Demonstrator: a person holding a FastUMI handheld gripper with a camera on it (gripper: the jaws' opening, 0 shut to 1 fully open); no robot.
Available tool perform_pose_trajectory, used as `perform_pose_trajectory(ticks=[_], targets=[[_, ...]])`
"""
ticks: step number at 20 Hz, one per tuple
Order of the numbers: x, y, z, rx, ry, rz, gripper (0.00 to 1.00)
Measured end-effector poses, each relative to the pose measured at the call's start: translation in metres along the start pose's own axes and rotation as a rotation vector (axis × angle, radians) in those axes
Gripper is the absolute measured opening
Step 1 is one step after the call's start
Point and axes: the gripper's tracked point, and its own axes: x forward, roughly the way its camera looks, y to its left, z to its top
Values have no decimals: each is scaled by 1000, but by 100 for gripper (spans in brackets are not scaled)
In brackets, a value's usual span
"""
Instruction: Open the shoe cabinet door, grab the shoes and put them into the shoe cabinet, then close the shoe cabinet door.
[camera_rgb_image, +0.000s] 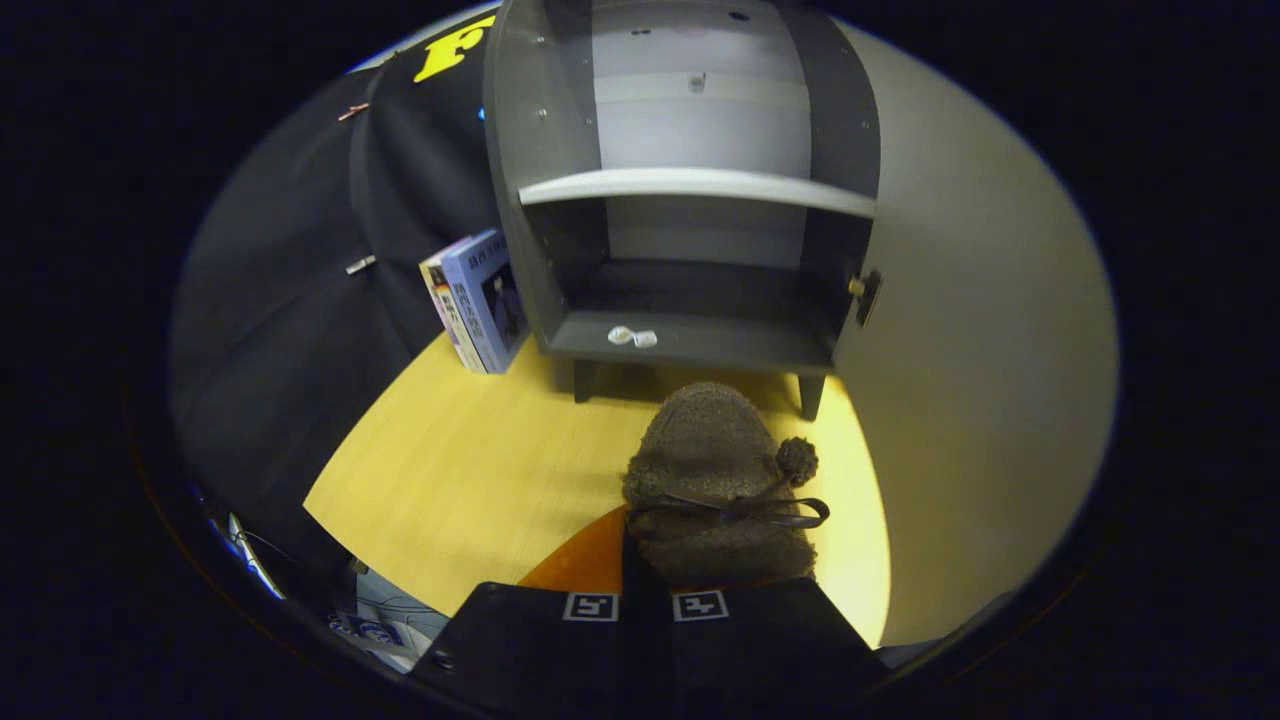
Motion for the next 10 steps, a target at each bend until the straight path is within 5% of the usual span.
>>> perform_pose_trajectory(ticks=[10], targets=[[-13,3,159,51,-184,-51,5]])
